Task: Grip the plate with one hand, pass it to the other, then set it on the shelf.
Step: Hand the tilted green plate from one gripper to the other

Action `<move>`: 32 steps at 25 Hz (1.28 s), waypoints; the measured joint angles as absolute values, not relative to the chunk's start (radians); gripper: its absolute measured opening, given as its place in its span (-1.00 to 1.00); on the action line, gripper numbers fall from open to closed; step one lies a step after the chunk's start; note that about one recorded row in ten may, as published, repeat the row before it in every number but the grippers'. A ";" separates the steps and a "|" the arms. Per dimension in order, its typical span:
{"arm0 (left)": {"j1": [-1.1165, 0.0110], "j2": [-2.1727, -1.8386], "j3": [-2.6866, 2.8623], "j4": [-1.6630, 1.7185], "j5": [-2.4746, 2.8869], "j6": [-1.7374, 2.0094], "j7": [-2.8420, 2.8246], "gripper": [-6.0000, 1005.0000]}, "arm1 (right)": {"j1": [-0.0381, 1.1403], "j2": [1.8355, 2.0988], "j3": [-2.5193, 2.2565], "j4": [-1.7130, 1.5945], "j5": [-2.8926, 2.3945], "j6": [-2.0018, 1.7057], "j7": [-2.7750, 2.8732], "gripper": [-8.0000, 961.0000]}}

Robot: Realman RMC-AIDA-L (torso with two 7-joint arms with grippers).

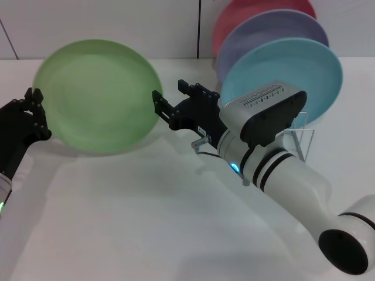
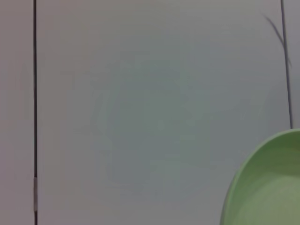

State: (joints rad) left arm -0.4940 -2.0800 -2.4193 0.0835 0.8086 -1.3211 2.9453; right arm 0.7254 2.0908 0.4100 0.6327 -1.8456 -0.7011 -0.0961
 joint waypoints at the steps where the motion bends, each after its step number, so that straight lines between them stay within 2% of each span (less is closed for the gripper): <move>1: -0.494 -2.080 -2.419 0.085 0.809 -1.323 2.945 -0.93 | 0.727 2.091 0.413 0.633 -1.846 -0.697 -0.096 0.26; 19: -0.494 -2.080 -2.420 0.093 0.809 -1.331 2.945 -0.93 | 0.737 2.092 0.423 0.630 -1.840 -0.692 -0.094 0.21; 24: -0.495 -2.080 -2.416 0.097 0.810 -1.339 2.946 -0.93 | 0.743 2.092 0.423 0.630 -1.838 -0.692 -0.094 -0.11; 32: -0.496 -2.080 -2.412 0.099 0.810 -1.341 2.946 -0.93 | 0.752 2.092 0.433 0.631 -1.837 -0.681 -0.094 -0.12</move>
